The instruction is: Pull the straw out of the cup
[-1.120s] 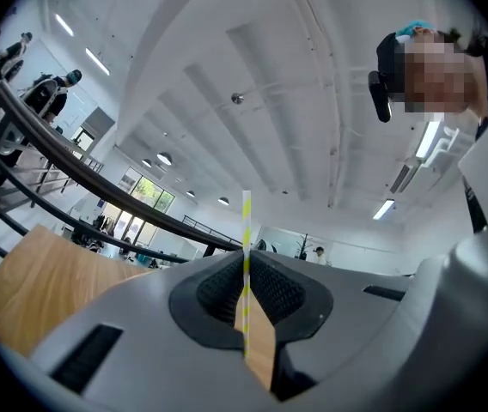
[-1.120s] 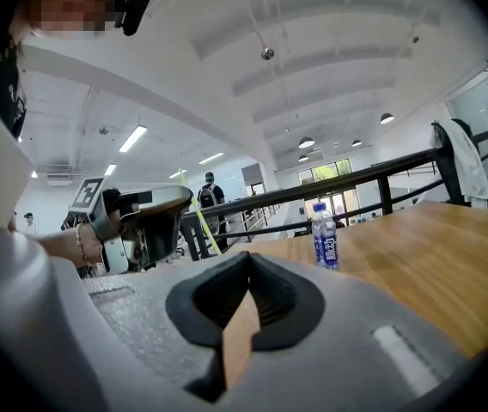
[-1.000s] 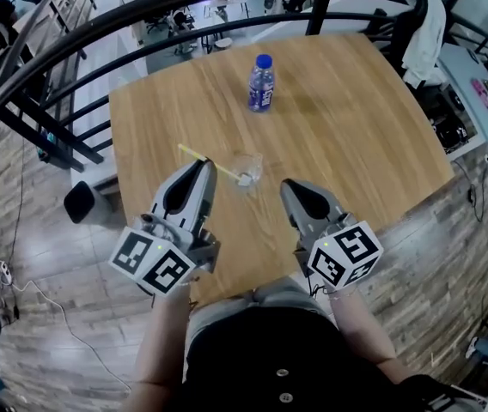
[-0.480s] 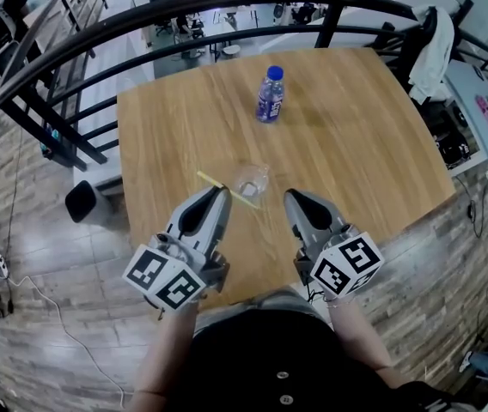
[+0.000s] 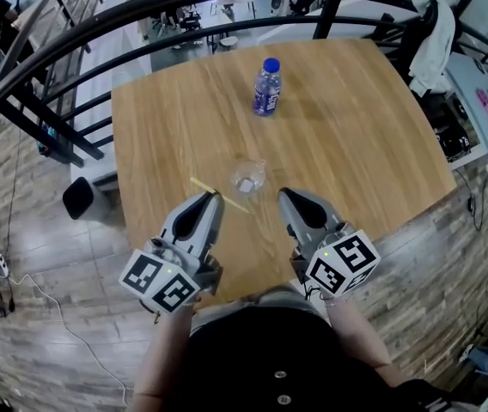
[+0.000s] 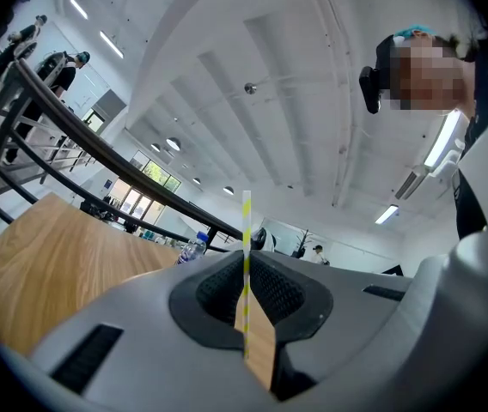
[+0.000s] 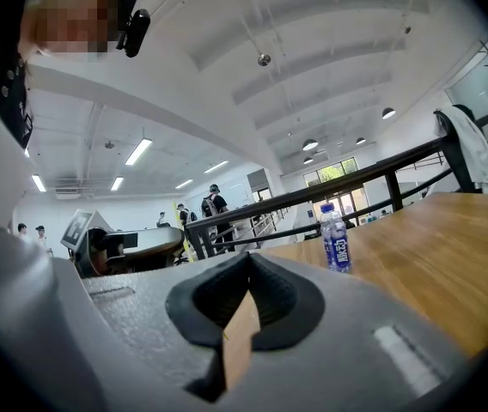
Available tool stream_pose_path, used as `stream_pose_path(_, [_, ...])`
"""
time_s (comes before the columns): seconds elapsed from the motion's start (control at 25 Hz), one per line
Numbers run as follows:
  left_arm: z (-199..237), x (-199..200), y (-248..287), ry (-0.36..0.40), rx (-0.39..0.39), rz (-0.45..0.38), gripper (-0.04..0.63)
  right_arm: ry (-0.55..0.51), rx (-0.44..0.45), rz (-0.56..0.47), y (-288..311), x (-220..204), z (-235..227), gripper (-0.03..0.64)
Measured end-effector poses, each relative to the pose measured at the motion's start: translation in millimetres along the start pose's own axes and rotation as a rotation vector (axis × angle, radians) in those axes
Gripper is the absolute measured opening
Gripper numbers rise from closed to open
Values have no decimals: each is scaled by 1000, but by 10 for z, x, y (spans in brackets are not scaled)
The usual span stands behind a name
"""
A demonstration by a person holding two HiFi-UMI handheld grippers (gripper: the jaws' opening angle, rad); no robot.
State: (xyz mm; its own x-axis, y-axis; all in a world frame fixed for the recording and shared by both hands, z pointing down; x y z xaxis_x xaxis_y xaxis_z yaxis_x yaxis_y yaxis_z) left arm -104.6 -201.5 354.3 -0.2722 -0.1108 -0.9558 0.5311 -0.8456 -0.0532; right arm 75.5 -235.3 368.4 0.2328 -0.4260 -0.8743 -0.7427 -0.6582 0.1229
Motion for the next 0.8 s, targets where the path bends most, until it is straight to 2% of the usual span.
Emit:
stream_pose_path(0.44, [34, -82, 28, -10, -10, 25, 35, -23, 10, 24, 49, -50, 13, -3])
stream_pose_path(0.8, [46, -134, 56, -13, -2, 38, 35, 1, 19, 30, 60, -95, -20, -3])
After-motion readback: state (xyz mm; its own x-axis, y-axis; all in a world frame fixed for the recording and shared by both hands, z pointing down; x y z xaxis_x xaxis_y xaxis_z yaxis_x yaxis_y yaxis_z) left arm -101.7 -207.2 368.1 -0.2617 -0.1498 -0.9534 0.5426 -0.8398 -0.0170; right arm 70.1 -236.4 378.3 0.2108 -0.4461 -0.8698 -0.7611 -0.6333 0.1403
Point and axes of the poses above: the fingertips, and each gripper's own axes: y forward along the fingers, z to its left, x out of its top, the point moved 5 cm from there along -y, backward along the fingers, and after that the axes turned 12 degrees about y, right-handed, at the moved point
